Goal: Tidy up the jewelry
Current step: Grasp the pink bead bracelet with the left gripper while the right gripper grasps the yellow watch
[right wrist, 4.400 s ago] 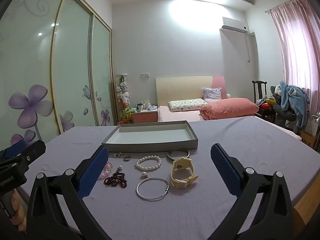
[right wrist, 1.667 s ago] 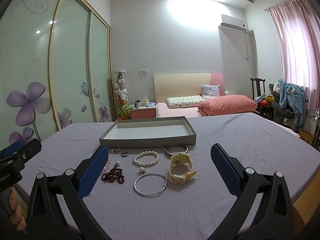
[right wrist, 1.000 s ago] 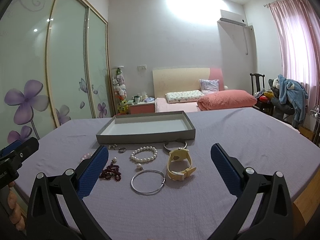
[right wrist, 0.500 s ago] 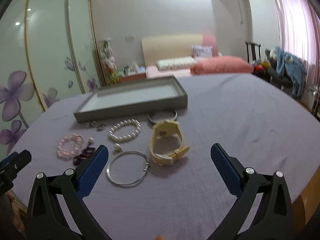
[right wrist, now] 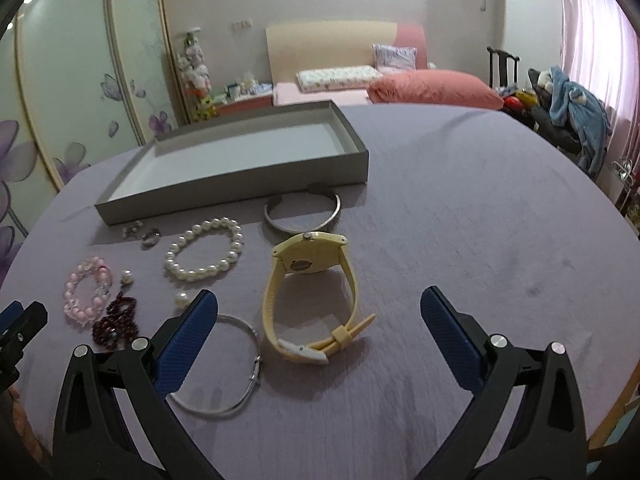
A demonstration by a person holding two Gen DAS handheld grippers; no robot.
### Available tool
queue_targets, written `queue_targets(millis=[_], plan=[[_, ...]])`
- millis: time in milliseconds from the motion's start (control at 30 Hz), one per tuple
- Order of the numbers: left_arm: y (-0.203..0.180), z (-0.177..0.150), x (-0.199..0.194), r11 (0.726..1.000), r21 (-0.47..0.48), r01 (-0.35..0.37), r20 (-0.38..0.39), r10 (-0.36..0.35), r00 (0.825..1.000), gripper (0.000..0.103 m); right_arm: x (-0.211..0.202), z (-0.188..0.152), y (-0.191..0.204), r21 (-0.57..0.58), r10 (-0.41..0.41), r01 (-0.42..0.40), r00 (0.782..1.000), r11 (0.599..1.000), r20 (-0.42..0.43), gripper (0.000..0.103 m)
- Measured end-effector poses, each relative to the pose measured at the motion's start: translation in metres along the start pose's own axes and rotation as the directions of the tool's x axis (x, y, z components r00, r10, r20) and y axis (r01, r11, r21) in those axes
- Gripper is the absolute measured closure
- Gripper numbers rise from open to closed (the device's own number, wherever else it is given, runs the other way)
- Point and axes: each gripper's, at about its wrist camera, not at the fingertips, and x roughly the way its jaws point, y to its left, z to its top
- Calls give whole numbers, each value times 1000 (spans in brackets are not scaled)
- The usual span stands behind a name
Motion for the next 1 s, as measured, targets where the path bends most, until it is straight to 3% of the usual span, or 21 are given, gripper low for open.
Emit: queue_targets(millis=[167, 300, 333, 400, 433, 567, 833, 1000], plan=[[4, 7, 15, 1000, -10, -1, -54, 0, 999, 4, 15, 3, 0, 12, -8, 9, 998, 1000, -57, 13], [9, 11, 26, 1000, -20, -9, -88, 7, 996, 4, 22, 1, -2, 28, 7, -4, 995, 1000, -101, 42], [11, 12, 29, 1000, -21, -11, -95, 9, 995, 4, 20, 1, -3, 32, 11, -8, 996, 999, -92, 54], [12, 14, 34, 1000, -26, -10, -108, 7, 994, 8, 18, 2, -4, 39, 18, -14, 996, 999, -90, 58], [14, 14, 37, 999, -31, -8, -118, 4, 993, 15, 17, 3, -4, 43, 25, -21, 996, 999, -88, 60], [18, 18, 49, 998, -56, 3, -150, -11, 989, 37, 17, 3, -3, 47, 35, -31, 996, 998, -86, 61], [21, 28, 58, 999, -34, -19, -157, 13, 988, 66, 18, 4, -4, 53, 49, -45, 995, 998, -85, 61], [10, 28, 62, 997, 53, -61, -165, 69, 984, 70, 18, 4, -4, 55, 53, -48, 995, 997, -84, 61]])
